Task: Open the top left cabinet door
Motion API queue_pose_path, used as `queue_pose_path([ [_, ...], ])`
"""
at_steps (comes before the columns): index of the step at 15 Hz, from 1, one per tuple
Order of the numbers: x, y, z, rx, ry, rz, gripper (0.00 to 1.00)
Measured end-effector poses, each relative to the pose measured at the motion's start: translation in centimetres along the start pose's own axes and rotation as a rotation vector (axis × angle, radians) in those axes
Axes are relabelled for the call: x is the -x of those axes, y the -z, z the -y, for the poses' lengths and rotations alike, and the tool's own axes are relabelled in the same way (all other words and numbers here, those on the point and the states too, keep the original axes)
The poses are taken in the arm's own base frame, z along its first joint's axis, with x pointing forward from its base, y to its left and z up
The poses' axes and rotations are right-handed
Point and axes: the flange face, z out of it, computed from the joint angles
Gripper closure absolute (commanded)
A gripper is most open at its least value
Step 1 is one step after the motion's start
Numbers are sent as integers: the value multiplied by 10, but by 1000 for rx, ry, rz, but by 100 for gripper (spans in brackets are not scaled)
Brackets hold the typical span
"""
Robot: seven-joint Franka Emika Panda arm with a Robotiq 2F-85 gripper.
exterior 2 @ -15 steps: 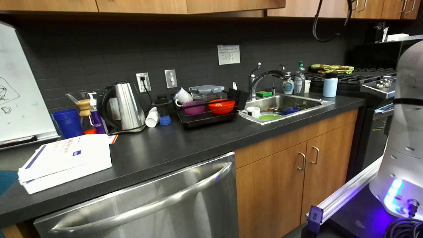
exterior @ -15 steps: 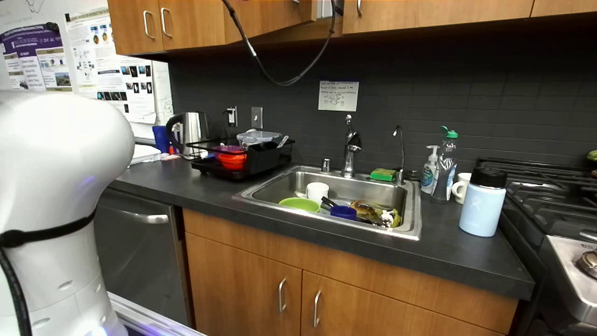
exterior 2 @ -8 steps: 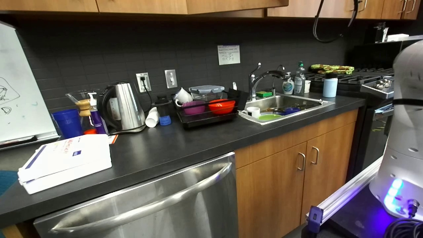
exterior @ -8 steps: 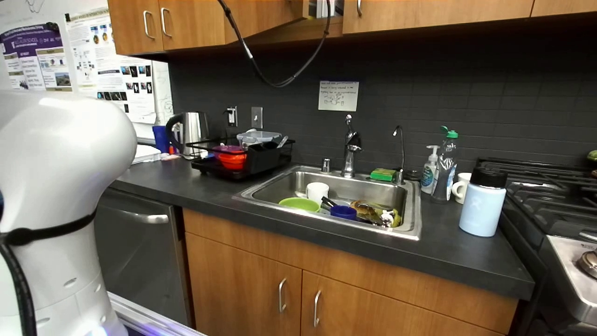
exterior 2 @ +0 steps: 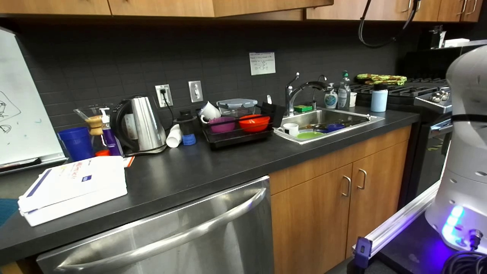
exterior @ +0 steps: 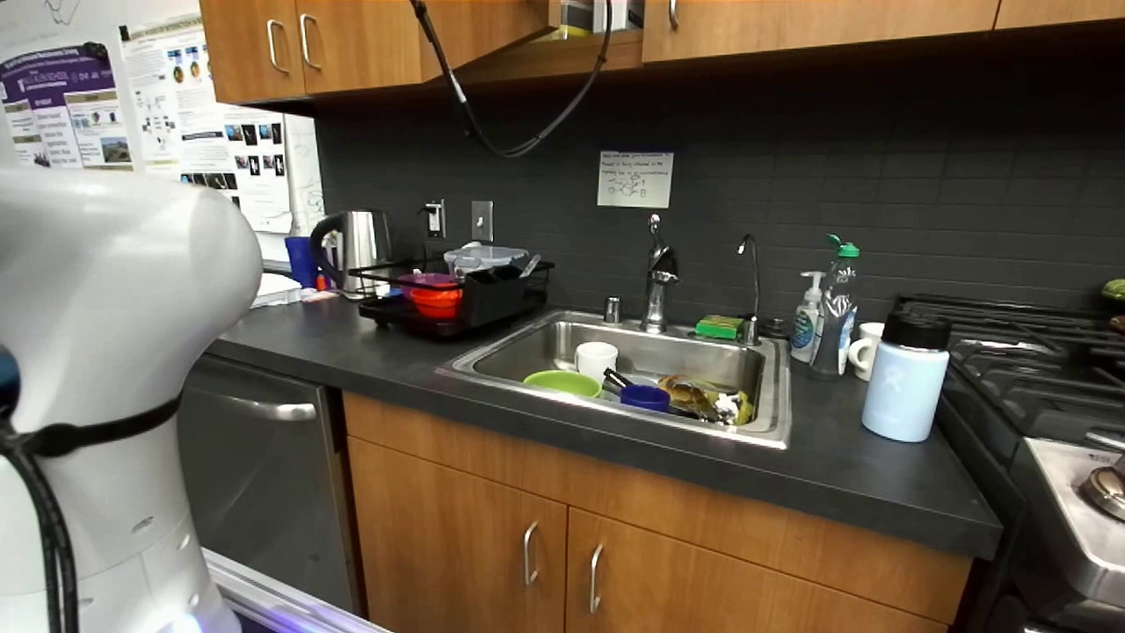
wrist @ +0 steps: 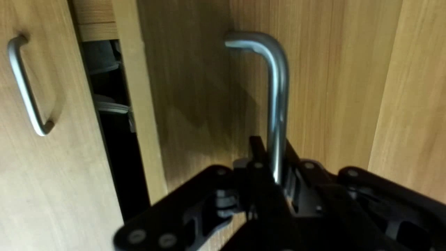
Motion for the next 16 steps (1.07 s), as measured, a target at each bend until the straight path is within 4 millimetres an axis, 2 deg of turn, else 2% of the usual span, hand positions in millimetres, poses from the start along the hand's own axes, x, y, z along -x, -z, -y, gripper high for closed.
queue_pose_path([
  [5,3,14,28,-68,17,-7,97],
  [9,8,35,59,-126,43,-39,97],
  [16,15,46,80,-89,70,-89,97],
])
